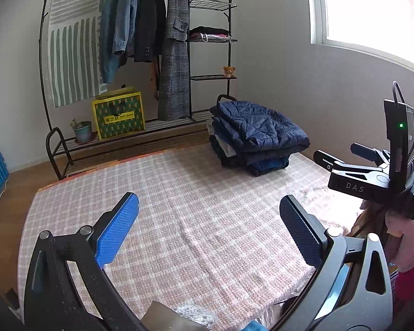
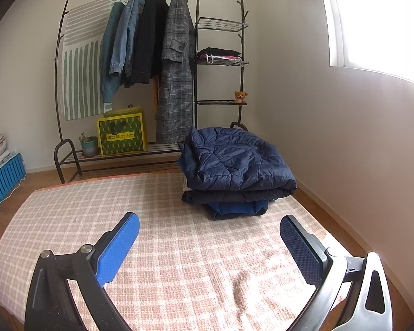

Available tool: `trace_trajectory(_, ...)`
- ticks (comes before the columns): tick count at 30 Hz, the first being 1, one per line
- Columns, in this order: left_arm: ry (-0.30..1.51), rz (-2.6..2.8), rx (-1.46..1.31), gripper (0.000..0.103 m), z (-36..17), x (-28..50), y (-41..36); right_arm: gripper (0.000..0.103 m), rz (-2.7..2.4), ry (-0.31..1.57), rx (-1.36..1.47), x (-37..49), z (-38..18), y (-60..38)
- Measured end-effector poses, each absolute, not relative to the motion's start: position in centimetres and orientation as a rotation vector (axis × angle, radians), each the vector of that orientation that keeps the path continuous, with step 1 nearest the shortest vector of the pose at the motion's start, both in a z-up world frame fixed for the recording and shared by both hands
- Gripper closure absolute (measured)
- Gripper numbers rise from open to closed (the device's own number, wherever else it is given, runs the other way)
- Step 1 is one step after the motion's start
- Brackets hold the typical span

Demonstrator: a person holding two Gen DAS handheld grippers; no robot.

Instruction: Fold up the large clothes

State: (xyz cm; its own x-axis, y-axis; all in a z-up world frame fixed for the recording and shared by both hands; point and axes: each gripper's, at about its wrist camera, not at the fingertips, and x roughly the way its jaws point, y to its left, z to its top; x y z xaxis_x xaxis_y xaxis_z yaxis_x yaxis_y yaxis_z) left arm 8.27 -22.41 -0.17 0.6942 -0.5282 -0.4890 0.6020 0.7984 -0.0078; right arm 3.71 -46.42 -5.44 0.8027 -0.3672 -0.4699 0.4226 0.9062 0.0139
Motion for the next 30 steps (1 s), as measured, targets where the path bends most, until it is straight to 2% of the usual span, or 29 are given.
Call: trace_trajectory(30, 0.506, -0.63, 0.162, 0.0, -0.2, 8.18, -21.73, 0.0, -0.42, 0.484, 0.147, 4.01, -5.88, -46.54)
